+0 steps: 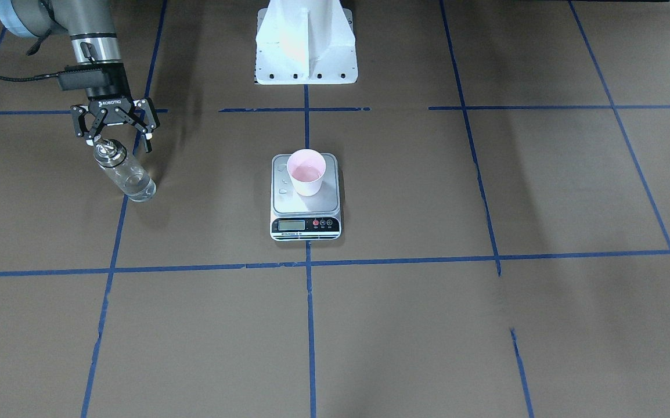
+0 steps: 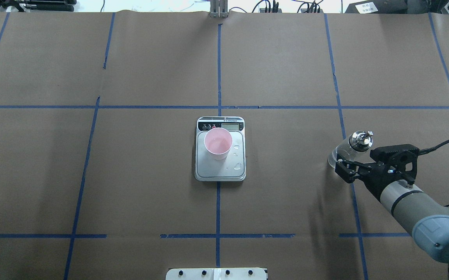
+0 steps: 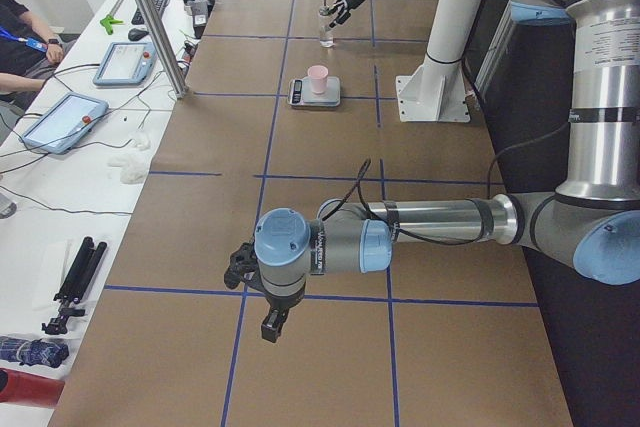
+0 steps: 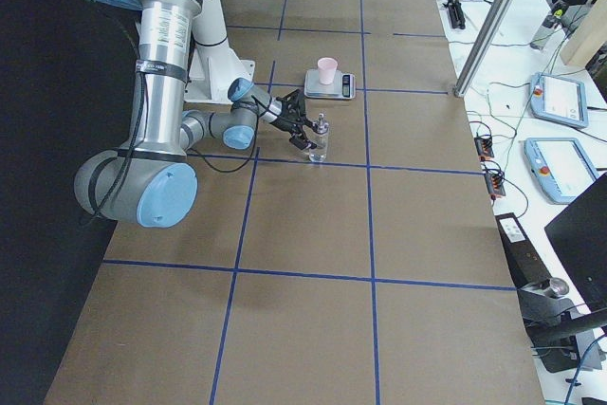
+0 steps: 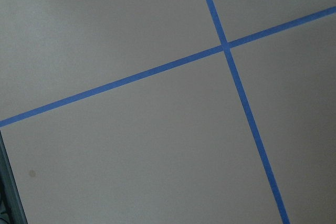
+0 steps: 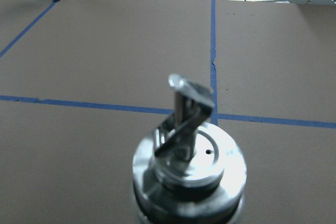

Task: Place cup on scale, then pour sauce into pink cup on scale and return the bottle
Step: 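Close the right gripper around the glass sauce bottle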

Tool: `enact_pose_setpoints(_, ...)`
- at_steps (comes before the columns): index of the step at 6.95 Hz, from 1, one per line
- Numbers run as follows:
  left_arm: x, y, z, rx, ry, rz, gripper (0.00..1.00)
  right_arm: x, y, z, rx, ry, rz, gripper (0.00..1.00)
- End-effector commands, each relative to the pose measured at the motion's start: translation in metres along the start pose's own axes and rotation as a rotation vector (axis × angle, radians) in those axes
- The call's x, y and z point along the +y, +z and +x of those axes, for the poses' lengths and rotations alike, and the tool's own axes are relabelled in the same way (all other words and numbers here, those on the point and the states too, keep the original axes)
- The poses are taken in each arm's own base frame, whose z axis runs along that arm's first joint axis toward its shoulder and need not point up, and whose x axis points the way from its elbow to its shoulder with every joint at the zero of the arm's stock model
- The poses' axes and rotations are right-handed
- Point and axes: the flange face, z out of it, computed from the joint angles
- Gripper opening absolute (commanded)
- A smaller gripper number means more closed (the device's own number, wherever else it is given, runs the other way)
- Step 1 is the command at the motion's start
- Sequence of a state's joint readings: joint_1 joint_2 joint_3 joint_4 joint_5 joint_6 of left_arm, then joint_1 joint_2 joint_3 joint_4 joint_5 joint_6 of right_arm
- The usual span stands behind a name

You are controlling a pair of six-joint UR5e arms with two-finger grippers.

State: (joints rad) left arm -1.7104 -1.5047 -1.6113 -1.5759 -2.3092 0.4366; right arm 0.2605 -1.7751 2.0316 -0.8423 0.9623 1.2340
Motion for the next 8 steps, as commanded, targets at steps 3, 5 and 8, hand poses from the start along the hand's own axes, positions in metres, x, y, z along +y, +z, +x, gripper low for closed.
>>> enact_pose_setpoints(3,0.0,0.0,0.001,0.001,0.001,0.001,1.0,-0.004,0.006,0.006,0.014,-0.015,0.013,1.0)
enact_pose_setpoints(5,0.0,0.0,0.0,-0.001,0.001,0.0,1.0,-0.002,0.009,0.009,0.021,-0.02,0.011,1.0)
enact_pose_setpoints(8,0.0,0.0,0.0,-0.001,-0.001,0.0,1.0,0.004,0.042,-0.032,0.0,0.0,0.027,1.0)
